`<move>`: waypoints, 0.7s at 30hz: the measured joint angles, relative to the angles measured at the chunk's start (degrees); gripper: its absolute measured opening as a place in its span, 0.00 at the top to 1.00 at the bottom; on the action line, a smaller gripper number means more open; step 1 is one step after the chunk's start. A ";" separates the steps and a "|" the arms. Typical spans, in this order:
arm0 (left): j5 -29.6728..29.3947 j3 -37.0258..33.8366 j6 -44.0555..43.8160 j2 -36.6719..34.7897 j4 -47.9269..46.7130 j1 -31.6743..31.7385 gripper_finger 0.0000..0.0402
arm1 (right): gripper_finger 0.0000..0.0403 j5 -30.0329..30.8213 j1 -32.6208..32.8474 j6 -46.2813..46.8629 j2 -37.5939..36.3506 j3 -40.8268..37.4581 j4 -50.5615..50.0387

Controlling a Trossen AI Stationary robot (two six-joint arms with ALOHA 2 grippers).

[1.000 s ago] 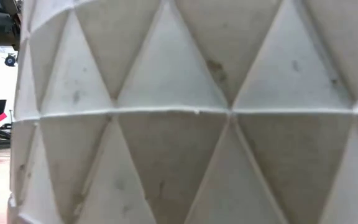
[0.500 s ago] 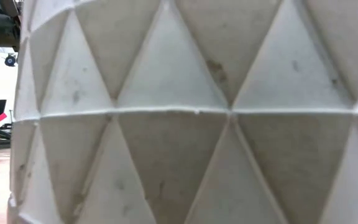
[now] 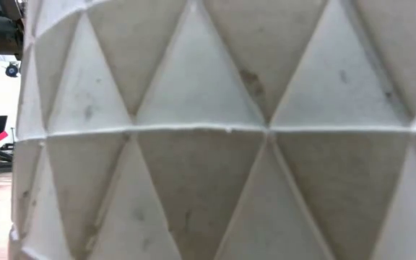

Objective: Pick and place pill bottles into a basket
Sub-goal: Return to Home Position

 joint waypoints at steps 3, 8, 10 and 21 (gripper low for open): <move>0.00 0.00 0.00 0.02 0.02 0.00 0.68 | 0.38 0.00 0.01 -0.15 0.02 1.96 -0.02; 0.00 0.00 0.00 0.00 0.00 0.00 0.68 | 0.38 0.00 0.00 -0.15 0.00 5.11 -0.07; 0.00 0.00 0.00 0.00 0.01 0.00 0.68 | 0.38 0.00 -0.01 -0.15 0.02 6.43 -0.06; 0.00 0.00 0.00 0.04 0.02 0.00 0.68 | 0.38 0.00 -0.02 -0.12 0.00 12.58 -0.04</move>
